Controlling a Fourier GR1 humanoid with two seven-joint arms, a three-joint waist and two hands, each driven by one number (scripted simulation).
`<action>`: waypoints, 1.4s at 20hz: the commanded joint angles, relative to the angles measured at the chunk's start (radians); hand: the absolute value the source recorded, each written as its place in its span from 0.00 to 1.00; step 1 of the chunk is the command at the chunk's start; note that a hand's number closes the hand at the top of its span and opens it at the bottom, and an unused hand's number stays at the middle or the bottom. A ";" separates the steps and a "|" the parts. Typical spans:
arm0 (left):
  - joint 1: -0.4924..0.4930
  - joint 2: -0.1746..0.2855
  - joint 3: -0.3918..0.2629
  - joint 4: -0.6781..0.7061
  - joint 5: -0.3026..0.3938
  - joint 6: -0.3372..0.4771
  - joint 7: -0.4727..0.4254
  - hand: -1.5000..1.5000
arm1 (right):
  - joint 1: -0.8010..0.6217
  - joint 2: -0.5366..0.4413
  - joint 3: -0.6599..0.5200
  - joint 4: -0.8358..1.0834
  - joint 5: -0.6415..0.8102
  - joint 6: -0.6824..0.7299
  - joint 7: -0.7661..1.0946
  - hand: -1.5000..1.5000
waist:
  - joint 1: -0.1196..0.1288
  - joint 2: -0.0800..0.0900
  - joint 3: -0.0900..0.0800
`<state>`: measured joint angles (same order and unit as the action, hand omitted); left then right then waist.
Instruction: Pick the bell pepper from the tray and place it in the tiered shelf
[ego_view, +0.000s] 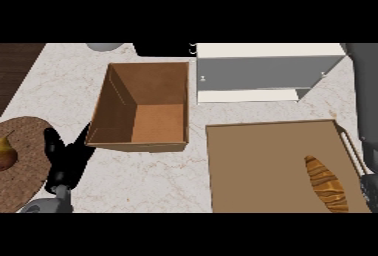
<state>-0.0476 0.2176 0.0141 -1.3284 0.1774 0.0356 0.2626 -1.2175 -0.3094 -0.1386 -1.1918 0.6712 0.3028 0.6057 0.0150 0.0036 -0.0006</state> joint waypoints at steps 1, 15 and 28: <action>-0.033 0.005 0.021 0.033 0.008 -0.014 0.010 0.50 | -0.041 -0.004 0.019 0.153 0.044 -0.064 -0.084 1.00 | 0.001 0.001 0.000; -0.031 -0.002 0.034 0.014 -0.008 -0.026 0.008 0.50 | -0.083 -0.040 -0.027 0.439 0.064 -0.227 -0.351 1.00 | -0.001 0.001 0.000; -0.018 -0.032 0.021 -0.019 -0.033 0.005 0.040 0.50 | -0.151 -0.041 -0.129 0.548 0.004 -0.305 -0.346 1.00 | -0.003 -0.001 0.001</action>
<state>-0.0542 0.1984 0.0364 -1.3455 0.1502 0.0201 0.2848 -1.3711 -0.3656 -0.1872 -0.6374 0.7397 0.0551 0.2292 0.0182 0.0042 -0.0002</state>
